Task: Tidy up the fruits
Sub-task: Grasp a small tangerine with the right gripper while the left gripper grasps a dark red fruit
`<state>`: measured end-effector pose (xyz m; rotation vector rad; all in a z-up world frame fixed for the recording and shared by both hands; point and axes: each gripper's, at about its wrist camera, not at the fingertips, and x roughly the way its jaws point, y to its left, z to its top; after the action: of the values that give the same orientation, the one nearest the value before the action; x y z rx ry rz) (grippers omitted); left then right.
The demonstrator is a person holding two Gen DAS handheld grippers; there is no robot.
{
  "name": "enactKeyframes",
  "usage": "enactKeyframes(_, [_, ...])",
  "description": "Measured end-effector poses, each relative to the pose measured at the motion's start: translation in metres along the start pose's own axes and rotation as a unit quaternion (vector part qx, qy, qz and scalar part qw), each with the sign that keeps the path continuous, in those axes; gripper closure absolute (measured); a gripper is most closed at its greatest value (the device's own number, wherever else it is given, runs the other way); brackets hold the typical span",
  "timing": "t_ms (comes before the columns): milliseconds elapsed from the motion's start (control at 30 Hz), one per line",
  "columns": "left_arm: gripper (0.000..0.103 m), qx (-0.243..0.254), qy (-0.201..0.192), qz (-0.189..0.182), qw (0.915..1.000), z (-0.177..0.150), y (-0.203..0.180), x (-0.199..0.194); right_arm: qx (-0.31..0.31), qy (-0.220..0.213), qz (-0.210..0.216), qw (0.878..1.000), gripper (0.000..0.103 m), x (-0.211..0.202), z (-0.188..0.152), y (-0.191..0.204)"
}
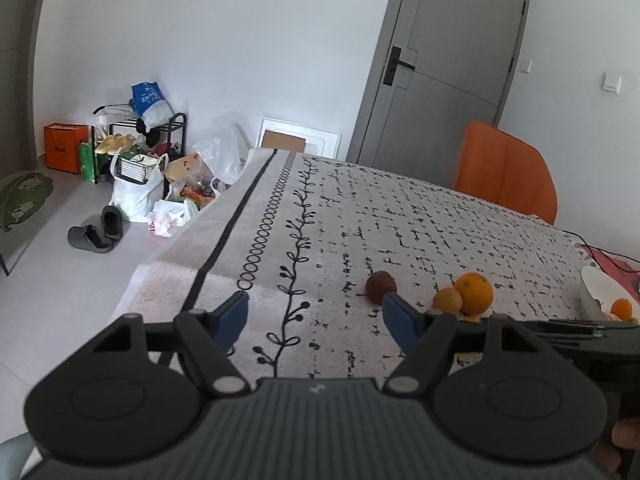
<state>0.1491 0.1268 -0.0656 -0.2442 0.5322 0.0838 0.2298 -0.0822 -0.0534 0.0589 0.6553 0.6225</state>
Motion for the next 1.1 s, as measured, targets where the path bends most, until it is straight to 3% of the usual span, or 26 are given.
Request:
enactKeyframes(233, [0.030,0.018,0.003,-0.010,0.9998,0.005,-0.016,0.013,0.017,-0.010,-0.005,1.000,0.081,-0.013,0.000,-0.014])
enactKeyframes(500, [0.054,0.022,0.013,-0.020,0.9995,0.007,-0.031,0.034,0.032,-0.023,-0.016,0.999,0.081,-0.032,-0.002,-0.032])
enactKeyframes(767, [0.060,0.042,0.031,-0.011,0.9986,0.007,-0.043,0.051,0.053,-0.035,-0.034,0.997,0.081,-0.045,-0.002,-0.054])
enactKeyframes(900, [0.082,0.042,0.038,-0.007,0.9984,0.007,-0.044,0.057,0.060,-0.041,-0.039,0.997,0.081,-0.051,-0.003,-0.061])
enactKeyframes(1100, [0.082,0.041,0.022,-0.008,0.9989,0.011,-0.050,0.050,0.072,-0.056,-0.049,0.995,0.081,-0.064,-0.006,-0.072])
